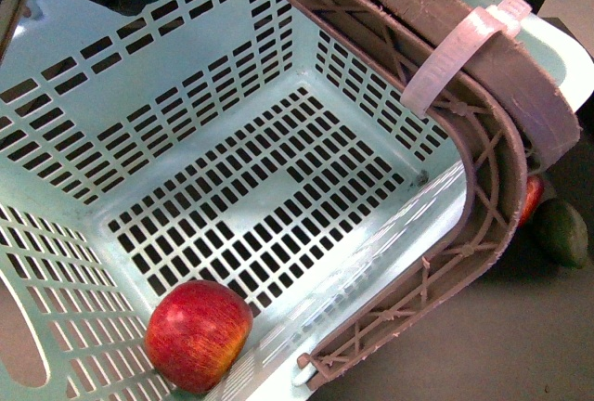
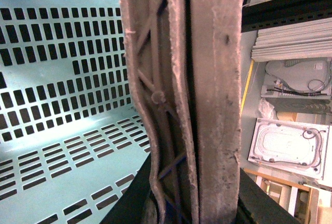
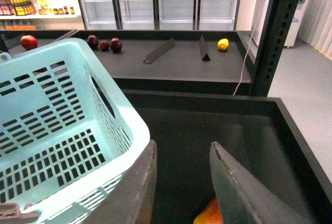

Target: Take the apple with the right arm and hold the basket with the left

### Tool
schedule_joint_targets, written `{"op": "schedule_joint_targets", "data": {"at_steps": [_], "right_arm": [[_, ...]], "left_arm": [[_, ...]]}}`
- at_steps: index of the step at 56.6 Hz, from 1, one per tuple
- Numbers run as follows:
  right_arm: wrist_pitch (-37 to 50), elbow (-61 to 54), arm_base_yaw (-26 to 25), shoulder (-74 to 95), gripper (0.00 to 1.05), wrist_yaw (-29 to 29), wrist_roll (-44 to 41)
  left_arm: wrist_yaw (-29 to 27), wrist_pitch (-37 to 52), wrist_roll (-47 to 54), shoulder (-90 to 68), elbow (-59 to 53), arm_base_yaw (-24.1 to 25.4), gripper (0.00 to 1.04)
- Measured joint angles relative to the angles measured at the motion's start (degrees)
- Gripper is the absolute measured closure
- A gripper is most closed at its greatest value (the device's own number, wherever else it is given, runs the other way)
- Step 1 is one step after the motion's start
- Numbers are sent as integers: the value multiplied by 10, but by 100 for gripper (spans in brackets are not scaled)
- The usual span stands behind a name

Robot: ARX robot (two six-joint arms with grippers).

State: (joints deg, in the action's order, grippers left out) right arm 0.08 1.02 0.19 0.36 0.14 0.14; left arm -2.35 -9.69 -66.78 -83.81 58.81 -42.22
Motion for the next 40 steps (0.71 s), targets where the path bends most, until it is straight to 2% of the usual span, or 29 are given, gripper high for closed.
{"op": "schedule_joint_targets", "data": {"at_steps": [4,12,13,26,30,34,40], "right_arm": [[0,0,0,0,37,0,0],[0,0,0,0,8,0,0],[0,0,0,0,7,0,0],[0,0,0,0,9,0,0],[0,0,0,0,9,0,0],[0,0,0,0,9,0,0],[0,0,0,0,9,0,0]], "left_arm": [[0,0,0,0,0,0,86],[-1,0,0,0,0,0,86],[0,0,0,0,0,0,86],[-1,0,0,0,0,0,86],[-58,39,-30,0,-5,-3,86],[-138,70,-78,-2,-5,-3,86],[-180,71,-96,-3,-5,3,86]]}}
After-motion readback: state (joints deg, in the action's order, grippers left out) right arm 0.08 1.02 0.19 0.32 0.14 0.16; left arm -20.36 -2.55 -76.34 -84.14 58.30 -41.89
